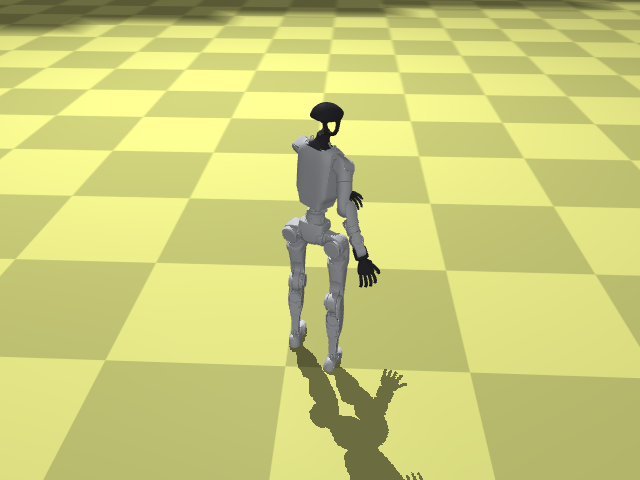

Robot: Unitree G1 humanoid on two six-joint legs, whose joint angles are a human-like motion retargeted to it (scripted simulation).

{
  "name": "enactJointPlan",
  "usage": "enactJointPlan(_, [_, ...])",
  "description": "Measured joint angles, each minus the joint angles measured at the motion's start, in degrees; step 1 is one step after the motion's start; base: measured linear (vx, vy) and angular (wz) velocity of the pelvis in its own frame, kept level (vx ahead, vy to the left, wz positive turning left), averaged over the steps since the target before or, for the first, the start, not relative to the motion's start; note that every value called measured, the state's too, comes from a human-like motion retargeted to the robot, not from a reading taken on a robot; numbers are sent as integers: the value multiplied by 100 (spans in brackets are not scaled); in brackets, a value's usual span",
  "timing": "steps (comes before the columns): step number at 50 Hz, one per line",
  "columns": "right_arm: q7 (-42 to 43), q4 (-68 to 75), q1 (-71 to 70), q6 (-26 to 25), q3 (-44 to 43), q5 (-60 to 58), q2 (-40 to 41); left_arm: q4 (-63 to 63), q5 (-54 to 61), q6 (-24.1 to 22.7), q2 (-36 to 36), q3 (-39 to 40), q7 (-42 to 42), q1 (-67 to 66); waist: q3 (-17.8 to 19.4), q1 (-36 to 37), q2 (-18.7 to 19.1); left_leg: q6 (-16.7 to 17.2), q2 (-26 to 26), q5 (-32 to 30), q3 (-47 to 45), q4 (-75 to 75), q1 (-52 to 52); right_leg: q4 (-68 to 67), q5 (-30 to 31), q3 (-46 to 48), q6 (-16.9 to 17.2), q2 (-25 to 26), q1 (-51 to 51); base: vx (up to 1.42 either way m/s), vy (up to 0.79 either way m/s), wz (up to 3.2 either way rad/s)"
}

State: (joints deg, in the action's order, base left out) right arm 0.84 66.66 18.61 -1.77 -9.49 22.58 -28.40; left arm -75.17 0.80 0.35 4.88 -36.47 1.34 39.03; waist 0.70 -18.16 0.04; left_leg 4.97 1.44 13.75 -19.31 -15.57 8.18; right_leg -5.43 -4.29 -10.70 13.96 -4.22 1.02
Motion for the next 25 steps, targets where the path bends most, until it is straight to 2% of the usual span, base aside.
enactJointPlan(2, [3, 37, -60, 37, -8, 41, -57, -28, -1, -22, 10, -36, -1, -1, 35, 58, 118, 75, 5, -390, 130, 613, -176, -34, -131, -22, -87, 84, 58, 26, 19, -18])
enactJointPlan(5, [69, 52, -115, 79, 22, 208, -102, -105, 16, 2, 57, -148, 8, -12, 24, 13, 169, 134, -70, -381, 239, 801, -334, -186, -321, -3, -313, 73, 69, 24, 19, 9])
enactJointPlan(10, [258, -90, -95, 259, 52, 602, -40, -313, 184, 63, 136, -166, 180, -53, 193, -348, 383, 498, 21, -422, 417, 1134, -709, -1028, -704, 269, -1229, 355, -207, 24, 17, 37])
enactJointPlan(12, [278, -220, -27, 313, 3, 661, 3, -364, 283, 84, 146, -37, 229, -119, 252, -525, 490, 641, 79, -425, 491, 1203, -823, -1244, -933, 446, -1353, 485, -422, 26, 11, 38])
enactJointPlan(15, [262, -436, 67, 322, -121, 630, 48, -369, 474, 94, 155, 211, 260, -285, 259, -747, 572, 763, 46, -366, 518, 1229, -948, -910, -928, 834, -1123, 507, -643, 29, 7, 21])
enactJointPlan(18, [168, -610, 65, 228, -227, 453, 55, -338, 626, 46, 181, 408, 213, -484, 192, -917, 519, 649, -184, -236, 490, 1228, -1088, -99, 4, 745, -648, 514, -727, 30, 4, 0])
enactJointPlan(20, [125, -663, 17, 183, -245, 399, 68, -317, 669, 23, 216, 448, 186, -615, 167, -927, 490, 510, -298, -136, 429, 1219, -1193, 101, 547, 472, -566, 540, -737, 28, 4, -29])
enactJointPlan(25, [293, -682, -211, 184, -24, 393, 94, -271, 708, 33, 334, 459, 233, -809, 236, -694, 368, 49, -367, -45, 177, 319, -1036, -129, 201, 135, -623, 387, -562, 25, 4, -45])
